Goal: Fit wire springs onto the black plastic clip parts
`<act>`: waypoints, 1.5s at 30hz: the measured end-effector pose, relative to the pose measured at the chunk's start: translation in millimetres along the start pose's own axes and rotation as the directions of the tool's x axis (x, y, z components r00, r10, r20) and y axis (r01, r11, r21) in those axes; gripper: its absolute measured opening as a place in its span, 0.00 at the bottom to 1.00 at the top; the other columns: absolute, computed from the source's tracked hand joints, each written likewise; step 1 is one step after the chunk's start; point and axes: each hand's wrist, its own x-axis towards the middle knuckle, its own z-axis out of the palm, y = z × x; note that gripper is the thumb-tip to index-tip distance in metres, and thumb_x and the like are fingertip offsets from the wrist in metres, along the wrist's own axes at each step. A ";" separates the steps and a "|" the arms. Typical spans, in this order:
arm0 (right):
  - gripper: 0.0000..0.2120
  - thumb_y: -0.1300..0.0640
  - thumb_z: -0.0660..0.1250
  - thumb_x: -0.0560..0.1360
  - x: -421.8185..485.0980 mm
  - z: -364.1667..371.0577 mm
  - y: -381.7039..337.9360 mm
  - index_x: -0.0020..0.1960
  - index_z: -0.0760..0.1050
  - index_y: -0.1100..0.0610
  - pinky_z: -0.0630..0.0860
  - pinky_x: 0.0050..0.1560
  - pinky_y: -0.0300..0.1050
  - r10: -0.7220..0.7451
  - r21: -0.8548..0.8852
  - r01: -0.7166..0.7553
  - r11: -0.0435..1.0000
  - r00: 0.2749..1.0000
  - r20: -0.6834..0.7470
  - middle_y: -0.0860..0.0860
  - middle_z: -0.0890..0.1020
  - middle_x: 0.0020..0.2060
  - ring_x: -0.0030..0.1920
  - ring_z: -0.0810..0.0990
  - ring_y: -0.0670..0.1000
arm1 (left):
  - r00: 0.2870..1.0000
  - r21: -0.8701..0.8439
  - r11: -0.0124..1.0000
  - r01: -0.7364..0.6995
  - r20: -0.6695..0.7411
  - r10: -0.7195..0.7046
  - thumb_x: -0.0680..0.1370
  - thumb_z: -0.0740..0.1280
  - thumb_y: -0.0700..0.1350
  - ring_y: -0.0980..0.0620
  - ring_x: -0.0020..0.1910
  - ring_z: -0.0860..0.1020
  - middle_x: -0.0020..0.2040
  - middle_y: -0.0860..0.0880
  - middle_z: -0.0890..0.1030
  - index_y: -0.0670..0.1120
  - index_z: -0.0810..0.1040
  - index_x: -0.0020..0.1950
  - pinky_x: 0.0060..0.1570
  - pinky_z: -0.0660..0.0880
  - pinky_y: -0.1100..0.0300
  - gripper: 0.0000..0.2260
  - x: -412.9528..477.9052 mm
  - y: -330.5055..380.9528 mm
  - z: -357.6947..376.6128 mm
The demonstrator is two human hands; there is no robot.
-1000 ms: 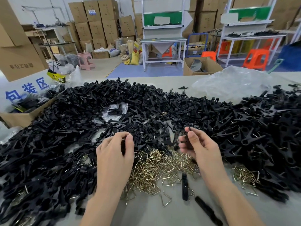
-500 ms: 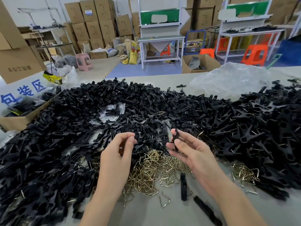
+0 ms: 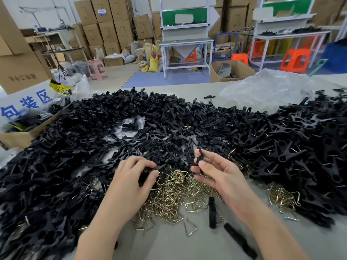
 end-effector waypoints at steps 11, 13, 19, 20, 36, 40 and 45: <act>0.17 0.55 0.72 0.72 0.2 -1.9 0.5 0.60 0.84 0.48 0.83 0.54 0.46 0.014 0.005 -0.014 1.000 1.000 0.000 0.51 0.86 0.55 0.56 0.86 0.54 | 0.996 0.121 0.993 0.003 0.089 -0.014 0.79 0.67 0.51 0.63 0.54 0.68 0.51 0.65 0.74 0.59 0.79 0.60 0.62 0.68 0.56 0.10 -6.2 3.3 -9.7; 0.16 0.55 0.72 0.72 -0.2 -1.4 -0.3 0.59 0.84 0.48 0.83 0.54 0.46 0.013 -0.002 -0.013 1.000 1.000 0.003 0.50 0.86 0.55 0.56 0.86 0.54 | 0.994 0.112 0.994 -0.009 0.108 -0.003 0.80 0.65 0.51 0.62 0.56 0.67 0.54 0.67 0.74 0.60 0.78 0.64 0.64 0.66 0.57 0.13 -5.3 2.9 -8.3; 0.13 0.62 0.70 0.78 0.8 -0.6 -1.9 0.59 0.85 0.50 0.83 0.53 0.45 0.030 0.016 -0.030 0.999 0.999 -0.014 0.52 0.86 0.54 0.56 0.86 0.55 | 0.997 0.129 0.991 -0.043 0.074 0.034 0.82 0.64 0.50 0.58 0.54 0.70 0.51 0.64 0.76 0.56 0.78 0.66 0.61 0.69 0.58 0.13 -2.2 5.8 -3.1; 0.13 0.62 0.69 0.78 0.8 -0.4 -1.8 0.59 0.85 0.50 0.83 0.53 0.45 0.031 0.022 -0.031 0.999 0.999 -0.015 0.52 0.86 0.54 0.56 0.86 0.55 | 0.996 0.132 0.990 -0.047 0.076 0.037 0.82 0.64 0.50 0.58 0.54 0.70 0.51 0.64 0.76 0.55 0.77 0.68 0.61 0.68 0.59 0.14 -2.2 5.4 -2.3; 0.17 0.55 0.77 0.70 -5.5 12.8 -3.5 0.59 0.84 0.52 0.81 0.57 0.45 0.034 0.105 -0.054 0.993 0.983 0.180 0.56 0.85 0.57 0.60 0.84 0.57 | 0.915 -0.960 0.251 0.127 0.016 -0.403 0.67 0.75 0.53 0.54 0.42 0.83 0.42 0.51 0.84 0.53 0.85 0.44 0.45 0.79 0.65 0.09 -0.2 64.3 30.7; 0.14 0.56 0.76 0.71 -7.9 22.0 -2.8 0.56 0.85 0.47 0.81 0.54 0.41 0.017 0.049 -0.026 0.998 0.985 0.170 0.53 0.86 0.55 0.57 0.85 0.54 | 0.912 -0.905 0.398 0.150 -0.028 -0.408 0.72 0.73 0.49 0.53 0.45 0.83 0.44 0.49 0.85 0.50 0.83 0.46 0.47 0.79 0.64 0.05 -1.7 73.2 38.2; 0.14 0.56 0.75 0.72 -9.1 21.9 -4.1 0.56 0.85 0.45 0.81 0.52 0.38 -0.007 0.018 0.004 1.000 0.991 0.137 0.50 0.87 0.53 0.55 0.86 0.51 | 0.940 -0.842 0.505 0.191 0.009 -0.340 0.78 0.72 0.41 0.58 0.47 0.83 0.47 0.53 0.85 0.50 0.83 0.54 0.49 0.77 0.67 0.07 -0.3 73.4 36.9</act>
